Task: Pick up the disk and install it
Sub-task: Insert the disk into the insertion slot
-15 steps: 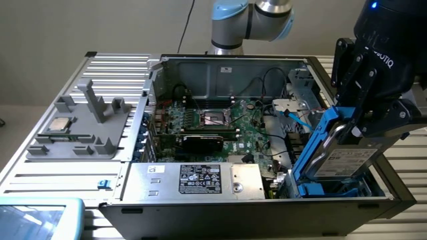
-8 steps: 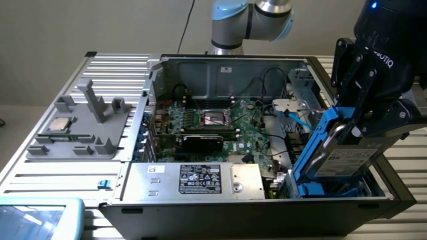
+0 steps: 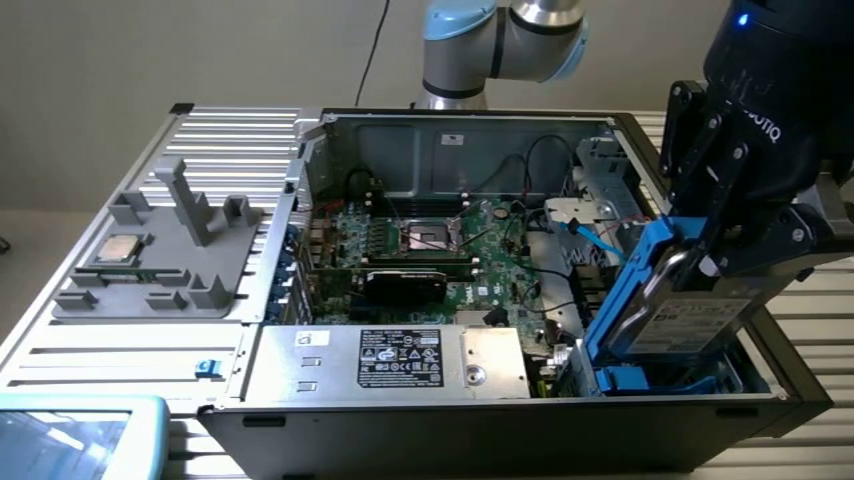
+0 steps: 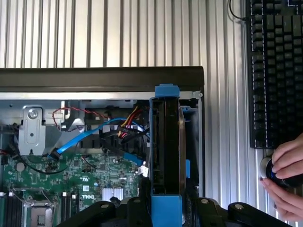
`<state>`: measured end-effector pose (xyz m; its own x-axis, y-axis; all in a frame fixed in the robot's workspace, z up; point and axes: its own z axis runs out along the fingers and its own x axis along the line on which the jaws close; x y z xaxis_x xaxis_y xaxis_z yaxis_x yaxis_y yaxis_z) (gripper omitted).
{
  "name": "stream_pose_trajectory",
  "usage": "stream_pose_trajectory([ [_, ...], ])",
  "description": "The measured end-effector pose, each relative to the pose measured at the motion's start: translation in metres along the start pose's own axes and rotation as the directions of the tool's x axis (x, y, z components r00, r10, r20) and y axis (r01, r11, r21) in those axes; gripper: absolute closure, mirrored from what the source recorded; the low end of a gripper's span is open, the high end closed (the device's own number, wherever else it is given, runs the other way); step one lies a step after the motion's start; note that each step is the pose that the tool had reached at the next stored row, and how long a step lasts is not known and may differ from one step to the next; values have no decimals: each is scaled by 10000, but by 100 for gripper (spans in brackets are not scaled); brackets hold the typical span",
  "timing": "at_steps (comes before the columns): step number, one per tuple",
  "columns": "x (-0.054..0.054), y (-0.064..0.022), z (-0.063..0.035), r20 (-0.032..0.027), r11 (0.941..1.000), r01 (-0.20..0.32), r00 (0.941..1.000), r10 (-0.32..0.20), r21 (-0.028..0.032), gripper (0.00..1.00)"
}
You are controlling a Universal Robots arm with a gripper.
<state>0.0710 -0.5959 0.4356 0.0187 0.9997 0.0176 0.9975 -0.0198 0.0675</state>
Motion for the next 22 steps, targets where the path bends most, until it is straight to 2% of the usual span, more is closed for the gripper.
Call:
stream_pose_trajectory([
  [1, 0, 0, 10, -18, 10000, 0, 10000, 0, 1, 63],
  [3, -2, -4, 52, -92, 10000, -6, 10000, 6, 1, 63],
  [6, -2, -6, 93, -128, 10000, -8, 9999, 8, 2, 63],
  [22, -6, -24, 368, -167, 10000, -10, 9999, 10, 3, 63],
])
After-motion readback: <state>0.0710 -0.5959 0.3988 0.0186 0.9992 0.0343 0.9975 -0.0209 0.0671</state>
